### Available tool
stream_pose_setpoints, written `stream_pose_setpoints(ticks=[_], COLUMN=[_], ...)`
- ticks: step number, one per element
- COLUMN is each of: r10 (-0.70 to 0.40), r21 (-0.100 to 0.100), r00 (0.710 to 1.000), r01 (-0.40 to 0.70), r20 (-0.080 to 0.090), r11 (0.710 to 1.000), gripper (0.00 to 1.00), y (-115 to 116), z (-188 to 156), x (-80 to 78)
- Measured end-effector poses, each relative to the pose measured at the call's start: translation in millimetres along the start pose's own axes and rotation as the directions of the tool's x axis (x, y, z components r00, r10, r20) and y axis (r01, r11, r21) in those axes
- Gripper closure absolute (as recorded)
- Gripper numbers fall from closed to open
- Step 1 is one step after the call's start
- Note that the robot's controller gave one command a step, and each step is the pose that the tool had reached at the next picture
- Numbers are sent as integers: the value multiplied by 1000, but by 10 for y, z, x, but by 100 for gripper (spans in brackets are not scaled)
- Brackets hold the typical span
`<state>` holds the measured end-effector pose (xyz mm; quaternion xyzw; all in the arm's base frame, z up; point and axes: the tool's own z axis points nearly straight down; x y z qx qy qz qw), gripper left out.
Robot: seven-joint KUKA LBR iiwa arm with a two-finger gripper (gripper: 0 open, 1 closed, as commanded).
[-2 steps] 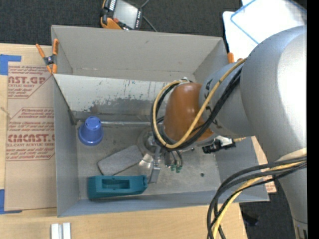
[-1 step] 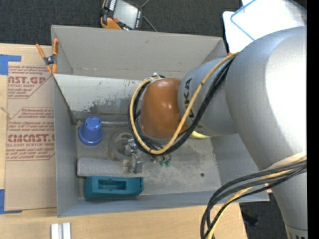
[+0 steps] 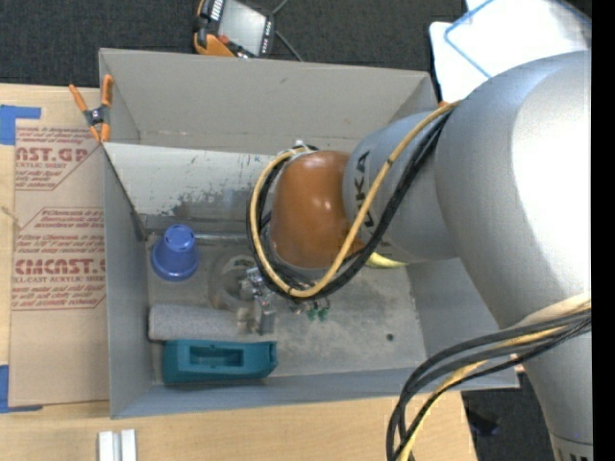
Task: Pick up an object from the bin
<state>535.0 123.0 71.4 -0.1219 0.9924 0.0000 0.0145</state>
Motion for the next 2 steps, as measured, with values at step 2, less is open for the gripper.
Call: stream_pose_setpoints(ticks=[2], r10=[1], r21=[1], r00=[1000], r01=[-1], r20=[1], r11=[1000], gripper=[100], y=[-5], z=[-297], x=[-6])
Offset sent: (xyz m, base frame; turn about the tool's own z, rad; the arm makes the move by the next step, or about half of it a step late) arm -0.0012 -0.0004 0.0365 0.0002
